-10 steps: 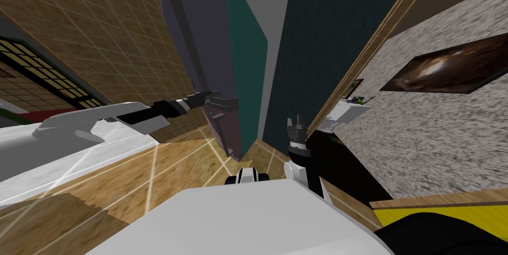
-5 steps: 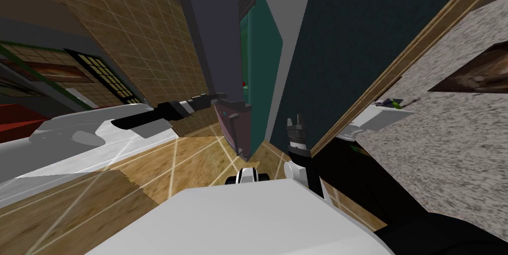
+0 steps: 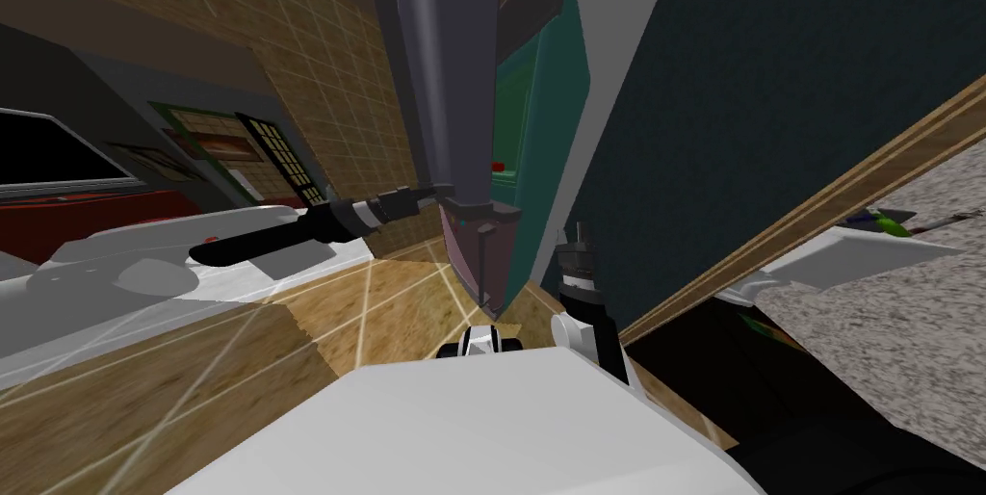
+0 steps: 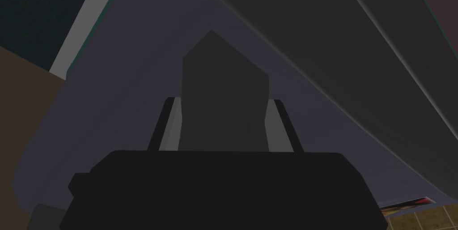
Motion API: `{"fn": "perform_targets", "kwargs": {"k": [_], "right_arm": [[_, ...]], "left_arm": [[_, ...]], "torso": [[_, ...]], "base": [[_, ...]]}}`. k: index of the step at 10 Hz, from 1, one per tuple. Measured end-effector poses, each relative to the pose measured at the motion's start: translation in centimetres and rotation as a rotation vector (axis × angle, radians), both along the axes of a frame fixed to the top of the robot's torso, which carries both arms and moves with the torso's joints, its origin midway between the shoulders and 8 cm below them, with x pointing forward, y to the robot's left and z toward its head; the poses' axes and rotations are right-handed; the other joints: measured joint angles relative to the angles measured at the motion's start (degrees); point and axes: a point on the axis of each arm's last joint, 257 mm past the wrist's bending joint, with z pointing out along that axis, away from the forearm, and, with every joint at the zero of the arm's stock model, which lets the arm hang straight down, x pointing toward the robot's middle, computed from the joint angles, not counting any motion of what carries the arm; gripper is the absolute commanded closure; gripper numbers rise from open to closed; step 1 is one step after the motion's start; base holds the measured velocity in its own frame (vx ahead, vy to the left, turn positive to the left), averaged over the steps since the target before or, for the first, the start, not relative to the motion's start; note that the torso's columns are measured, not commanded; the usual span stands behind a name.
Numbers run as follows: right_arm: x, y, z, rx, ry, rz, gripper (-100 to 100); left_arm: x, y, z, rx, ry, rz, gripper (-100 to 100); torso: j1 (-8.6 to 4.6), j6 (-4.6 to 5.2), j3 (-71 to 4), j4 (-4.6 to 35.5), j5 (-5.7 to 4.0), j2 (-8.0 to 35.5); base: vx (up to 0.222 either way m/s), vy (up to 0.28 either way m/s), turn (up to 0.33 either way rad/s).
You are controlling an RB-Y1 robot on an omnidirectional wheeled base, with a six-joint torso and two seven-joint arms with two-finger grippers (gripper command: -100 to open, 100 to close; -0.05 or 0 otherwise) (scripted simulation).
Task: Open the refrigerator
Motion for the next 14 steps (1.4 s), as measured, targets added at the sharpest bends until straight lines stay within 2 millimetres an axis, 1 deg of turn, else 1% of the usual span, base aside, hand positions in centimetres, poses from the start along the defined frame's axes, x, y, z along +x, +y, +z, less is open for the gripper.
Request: {"fn": "perform_targets", "kwargs": {"k": [1,2,3,4,5,6,9,10,12,13,14], "right_arm": [[0.0,0.0,0.0,0.000,0.000,0.000,0],[0.0,0.0,0.0,0.000,0.000,0.000,0],[0.0,0.0,0.0,0.000,0.000,0.000,0],[0.0,0.0,0.0,0.000,0.000,0.000,0],[0.0,0.0,0.0,0.000,0.000,0.000,0],[0.0,0.0,0.0,0.000,0.000,0.000,0],[0.0,0.0,0.0,0.000,0.000,0.000,0],[0.0,0.0,0.0,0.000,0.000,0.000,0],[0.0,0.0,0.0,0.000,0.000,0.000,0],[0.0,0.0,0.0,0.000,0.000,0.000,0],[0.0,0.0,0.0,0.000,0.000,0.000,0]], "left_arm": [[-1.0,-1.2,0.1,0.000,-0.001,-0.038,100],[-2.1,-2.3,0.1,0.000,0.000,-0.075,100],[-3.5,-3.8,0.3,0.000,0.000,-0.123,100],[-4.7,-4.8,0.3,0.001,0.002,-0.160,100],[-5.9,-6.1,0.4,-0.002,0.001,-0.205,100],[-7.3,-6.7,0.4,-0.003,-0.001,-0.237,100],[-11.6,-9.5,0.7,-0.002,0.005,-0.359,100],[-13.2,-10.4,0.7,-0.005,0.004,-0.398,100],[-16.7,-12.0,0.8,-0.009,0.007,-0.482,100],[-17.4,-12.4,0.8,-0.007,0.008,-0.504,100],[-17.6,-12.5,0.8,-0.008,0.009,-0.510,100]], "torso": [[0.28,-0.19,0.14,0.04,0.06,0.08],[0.43,-0.15,0.11,0.05,0.14,0.12],[0.65,-0.29,0.24,0.14,0.20,0.31],[0.36,-0.12,0.15,0.13,0.14,0.26],[0.15,-0.20,0.21,0.06,0.06,0.25],[0.03,-0.11,0.26,-0.06,0.06,0.27],[0.02,-0.19,0.47,0.06,0.07,0.59],[-0.06,-0.13,0.56,-0.02,0.08,0.62],[0.03,-0.14,0.84,-0.03,0.15,0.86],[-0.42,-0.05,0.65,-0.09,0.00,0.74],[-0.60,-0.08,0.66,-0.14,-0.09,0.72]], "base": [[0.093,0.198,0.194],[0.083,0.260,0.384],[0.110,0.223,0.164],[0.124,0.216,0.327],[0.136,0.215,0.151],[0.136,0.246,0.334],[0.146,0.221,0.196],[0.158,0.231,0.324],[0.168,0.149,0.085],[0.036,0.032,0.010],[0.065,0.159,-0.091]]}}
